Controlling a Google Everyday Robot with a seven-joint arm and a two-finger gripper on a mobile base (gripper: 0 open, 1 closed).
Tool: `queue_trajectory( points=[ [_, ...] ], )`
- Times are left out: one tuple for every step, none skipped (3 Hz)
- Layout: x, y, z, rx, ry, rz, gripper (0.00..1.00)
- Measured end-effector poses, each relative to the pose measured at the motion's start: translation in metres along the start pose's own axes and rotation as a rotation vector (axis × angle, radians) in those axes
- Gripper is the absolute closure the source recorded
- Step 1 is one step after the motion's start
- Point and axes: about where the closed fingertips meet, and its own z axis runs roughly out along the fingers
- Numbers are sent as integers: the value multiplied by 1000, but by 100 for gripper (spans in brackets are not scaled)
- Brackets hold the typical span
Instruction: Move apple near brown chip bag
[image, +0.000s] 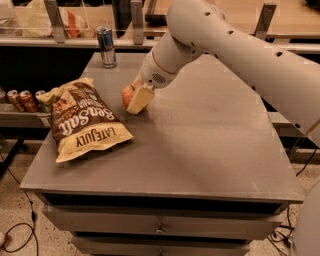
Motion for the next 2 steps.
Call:
queue_trajectory(
  points=[
    [-1,1,2,-10,-5,0,35],
    [-1,2,3,-18,-8,0,12]
  ],
)
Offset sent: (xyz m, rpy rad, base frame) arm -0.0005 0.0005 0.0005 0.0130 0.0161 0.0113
